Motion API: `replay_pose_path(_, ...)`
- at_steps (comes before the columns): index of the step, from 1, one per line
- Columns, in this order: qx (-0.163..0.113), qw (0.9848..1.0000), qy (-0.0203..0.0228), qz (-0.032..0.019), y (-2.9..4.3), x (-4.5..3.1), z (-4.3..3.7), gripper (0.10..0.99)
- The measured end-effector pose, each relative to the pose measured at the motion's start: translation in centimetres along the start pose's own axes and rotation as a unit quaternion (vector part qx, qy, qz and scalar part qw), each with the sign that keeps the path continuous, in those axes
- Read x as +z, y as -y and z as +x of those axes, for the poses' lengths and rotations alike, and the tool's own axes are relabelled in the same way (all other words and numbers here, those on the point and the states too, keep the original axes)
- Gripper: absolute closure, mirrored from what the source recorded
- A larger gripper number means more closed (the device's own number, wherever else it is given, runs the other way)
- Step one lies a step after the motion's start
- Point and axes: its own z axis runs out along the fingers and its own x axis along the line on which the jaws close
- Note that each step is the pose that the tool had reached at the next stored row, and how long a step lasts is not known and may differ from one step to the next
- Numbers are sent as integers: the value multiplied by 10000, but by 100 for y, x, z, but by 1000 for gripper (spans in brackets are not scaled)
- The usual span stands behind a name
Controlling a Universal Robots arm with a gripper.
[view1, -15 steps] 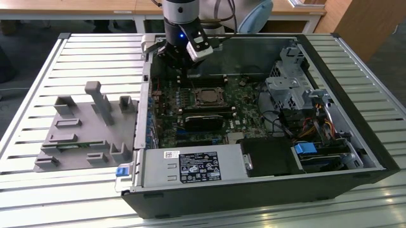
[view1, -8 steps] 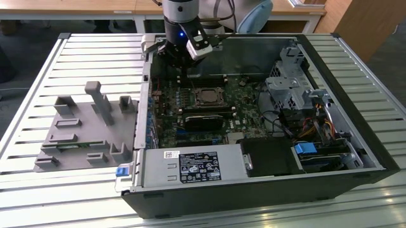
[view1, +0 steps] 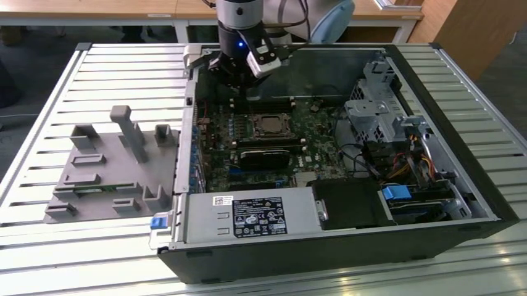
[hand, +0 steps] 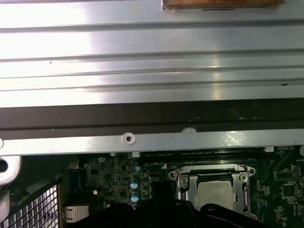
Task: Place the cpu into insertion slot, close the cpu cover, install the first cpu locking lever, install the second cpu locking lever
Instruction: 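Install the first cpu locking lever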
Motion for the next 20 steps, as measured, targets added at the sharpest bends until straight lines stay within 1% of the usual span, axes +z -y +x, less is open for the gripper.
replay_pose_path(4, 1, 10000, -3, 0, -9, 8, -117, 980)
replay_pose_path(12, 0, 10000, -11, 0, -46, 39, -426, 980)
replay_pose_path(15, 0, 10000, -11, -2, -48, 50, -462, 980)
replay_pose_path(16, 1, 10000, -13, -23, -47, 53, -461, 980)
replay_pose_path(17, 2, 10000, -16, -75, -48, 59, -461, 980)
replay_pose_path(18, 2, 9999, -17, -110, -48, 64, -461, 980)
replay_pose_path(20, -1, 9999, -14, -118, -45, 72, -461, 980)
